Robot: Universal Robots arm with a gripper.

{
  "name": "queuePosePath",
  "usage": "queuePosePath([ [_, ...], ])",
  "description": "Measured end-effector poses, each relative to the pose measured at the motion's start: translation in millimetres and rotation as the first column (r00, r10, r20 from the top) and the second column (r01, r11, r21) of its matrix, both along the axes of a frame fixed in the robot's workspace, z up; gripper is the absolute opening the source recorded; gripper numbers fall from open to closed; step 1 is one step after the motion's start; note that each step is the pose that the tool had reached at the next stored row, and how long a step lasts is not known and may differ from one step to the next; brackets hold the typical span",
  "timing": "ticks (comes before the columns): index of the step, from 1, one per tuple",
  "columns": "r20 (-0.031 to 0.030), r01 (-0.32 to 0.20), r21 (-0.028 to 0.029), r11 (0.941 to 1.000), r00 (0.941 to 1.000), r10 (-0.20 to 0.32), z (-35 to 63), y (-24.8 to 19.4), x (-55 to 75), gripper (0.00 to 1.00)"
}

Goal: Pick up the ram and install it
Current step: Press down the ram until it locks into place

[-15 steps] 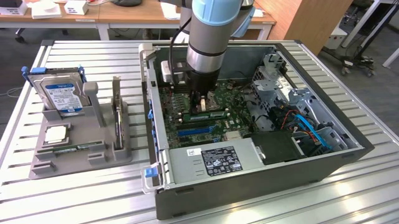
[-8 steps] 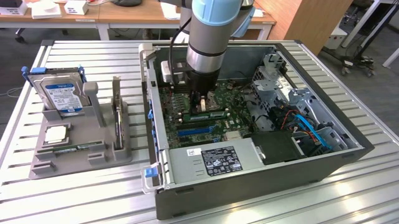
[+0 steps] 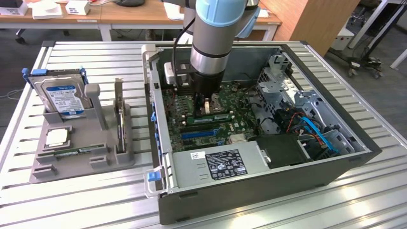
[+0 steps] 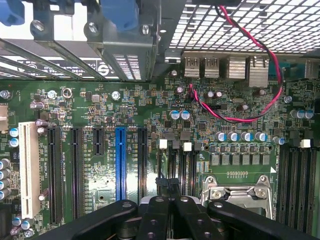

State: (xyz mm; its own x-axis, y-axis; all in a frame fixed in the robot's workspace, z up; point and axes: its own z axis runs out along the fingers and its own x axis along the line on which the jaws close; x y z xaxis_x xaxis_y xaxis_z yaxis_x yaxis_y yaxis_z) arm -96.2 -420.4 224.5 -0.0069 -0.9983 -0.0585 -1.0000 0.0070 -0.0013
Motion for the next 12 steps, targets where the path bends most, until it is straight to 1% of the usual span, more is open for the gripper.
queuePosePath([
  [6,0.0,0.0,-0.0001,1.0,1.0,0.0,-0.4,0.0,0.0,0.09],
  [9,0.0014,0.0,-0.0002,1.0,1.0,0.0,-1.8,0.0,0.0,0.09],
  [12,0.0014,0.0,-0.0001,1.0,1.0,0.0,-1.9,0.0,0.0,0.09],
])
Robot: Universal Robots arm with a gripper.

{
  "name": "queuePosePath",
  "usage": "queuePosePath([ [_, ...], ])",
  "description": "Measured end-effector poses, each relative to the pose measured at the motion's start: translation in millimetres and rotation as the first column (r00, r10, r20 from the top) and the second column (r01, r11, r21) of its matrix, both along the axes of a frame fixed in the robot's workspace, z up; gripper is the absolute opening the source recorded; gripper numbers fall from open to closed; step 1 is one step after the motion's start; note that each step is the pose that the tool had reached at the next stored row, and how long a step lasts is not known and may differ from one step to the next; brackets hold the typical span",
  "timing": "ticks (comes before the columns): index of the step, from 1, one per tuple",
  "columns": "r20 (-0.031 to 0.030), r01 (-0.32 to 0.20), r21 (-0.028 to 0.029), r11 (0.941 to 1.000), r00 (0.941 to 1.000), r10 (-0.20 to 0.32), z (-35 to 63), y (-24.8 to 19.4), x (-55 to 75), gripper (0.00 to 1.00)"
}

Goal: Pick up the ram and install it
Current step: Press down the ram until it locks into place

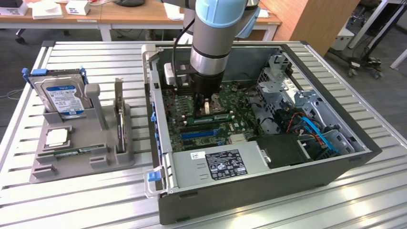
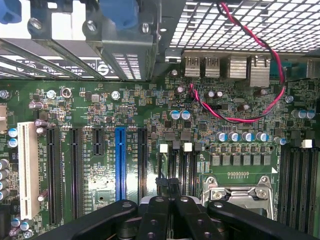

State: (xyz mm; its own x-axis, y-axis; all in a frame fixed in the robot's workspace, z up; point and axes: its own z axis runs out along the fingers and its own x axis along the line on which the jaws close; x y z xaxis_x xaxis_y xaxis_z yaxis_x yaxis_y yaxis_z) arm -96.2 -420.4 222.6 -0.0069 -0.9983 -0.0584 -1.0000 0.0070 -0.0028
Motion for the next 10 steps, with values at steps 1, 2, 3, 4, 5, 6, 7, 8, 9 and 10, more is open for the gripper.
queuePosePath([
  [1,0.0,0.0,0.0,1.0,1.0,0.0,0.0,0.0,0.0,0.09],
  [2,0.0,0.0,0.0,1.0,1.0,0.0,-0.1,0.0,0.0,0.09],
  [3,0.0001,0.0,0.0,1.0,1.0,0.0,-0.2,0.0,0.0,0.09],
  [4,0.0002,0.0,0.0,1.0,1.0,0.0,-0.2,0.0,0.0,0.09],
  [5,0.0003,0.0,-0.0001,1.0,1.0,0.0,-0.2,0.0,0.0,0.09],
  [6,0.0003,0.0,0.0,1.0,1.0,0.0,-0.2,0.0,0.0,0.09],
  [7,0.0004,0.0,0.0,1.0,1.0,0.0,-0.2,0.0,0.0,0.09],
  [8,0.0004,0.0,0.0,1.0,1.0,0.0,-0.2,0.0,0.0,0.09],
  [9,0.0004,0.0,0.0001,1.0,1.0,0.0,-0.3,0.0,0.0,0.09],
  [10,0.0004,0.0,0.0,1.0,1.0,0.0,-0.3,0.0,0.0,0.09],
])
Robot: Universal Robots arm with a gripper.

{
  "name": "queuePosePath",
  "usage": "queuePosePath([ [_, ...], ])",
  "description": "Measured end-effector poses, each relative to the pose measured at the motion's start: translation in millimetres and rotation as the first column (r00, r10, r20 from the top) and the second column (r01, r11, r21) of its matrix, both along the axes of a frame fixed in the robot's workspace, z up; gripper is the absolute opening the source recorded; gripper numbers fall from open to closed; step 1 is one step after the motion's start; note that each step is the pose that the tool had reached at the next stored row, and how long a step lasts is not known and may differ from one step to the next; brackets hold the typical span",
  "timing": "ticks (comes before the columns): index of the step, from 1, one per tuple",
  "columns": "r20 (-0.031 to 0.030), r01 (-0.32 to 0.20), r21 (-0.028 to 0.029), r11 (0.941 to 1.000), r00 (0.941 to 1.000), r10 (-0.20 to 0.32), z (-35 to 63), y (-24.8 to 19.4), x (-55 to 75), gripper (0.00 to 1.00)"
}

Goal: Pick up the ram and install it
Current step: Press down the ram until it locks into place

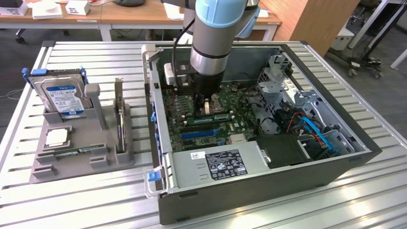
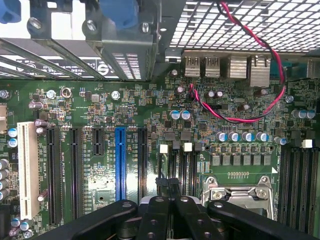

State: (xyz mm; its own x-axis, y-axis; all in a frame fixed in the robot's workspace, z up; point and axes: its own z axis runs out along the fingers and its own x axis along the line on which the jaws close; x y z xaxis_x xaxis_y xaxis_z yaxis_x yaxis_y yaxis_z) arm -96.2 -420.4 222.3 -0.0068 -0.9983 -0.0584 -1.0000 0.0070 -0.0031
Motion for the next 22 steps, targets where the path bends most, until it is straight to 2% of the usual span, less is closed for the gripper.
queuePosePath([
  [10,0.0006,0.0,0.0001,1.0,1.0,0.0,-0.3,0.0,0.0,0.09],
  [22,0.006,0.0,0.0006,1.0,1.0,0.0,-0.6,0.1,0.0,0.09],
])
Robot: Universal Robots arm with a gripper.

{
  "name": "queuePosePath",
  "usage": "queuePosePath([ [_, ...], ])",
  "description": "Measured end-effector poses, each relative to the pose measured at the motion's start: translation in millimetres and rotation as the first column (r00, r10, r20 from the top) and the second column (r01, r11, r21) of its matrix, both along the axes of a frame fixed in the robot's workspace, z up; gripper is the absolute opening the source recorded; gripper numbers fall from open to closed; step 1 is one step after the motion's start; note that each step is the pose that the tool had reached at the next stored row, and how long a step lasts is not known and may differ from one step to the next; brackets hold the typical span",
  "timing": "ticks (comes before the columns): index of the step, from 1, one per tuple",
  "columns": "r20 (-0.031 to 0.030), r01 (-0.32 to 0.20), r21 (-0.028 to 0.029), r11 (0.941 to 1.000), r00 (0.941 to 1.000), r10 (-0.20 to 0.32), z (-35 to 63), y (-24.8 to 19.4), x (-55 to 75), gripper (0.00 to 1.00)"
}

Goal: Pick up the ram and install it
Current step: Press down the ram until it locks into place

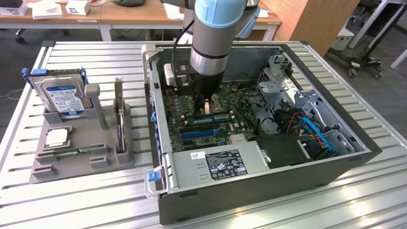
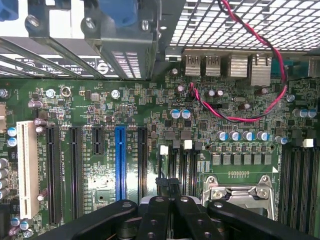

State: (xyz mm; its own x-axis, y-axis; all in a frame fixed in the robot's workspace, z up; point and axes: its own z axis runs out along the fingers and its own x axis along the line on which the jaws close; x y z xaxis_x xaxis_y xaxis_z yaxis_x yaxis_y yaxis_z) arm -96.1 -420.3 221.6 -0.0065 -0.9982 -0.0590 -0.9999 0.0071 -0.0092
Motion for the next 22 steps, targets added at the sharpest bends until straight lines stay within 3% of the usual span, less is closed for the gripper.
queuePosePath([
  [22,-0.0003,0.0,-0.0005,1.0,1.0,0.0,26.3,0.0,0.0,0.09],
])
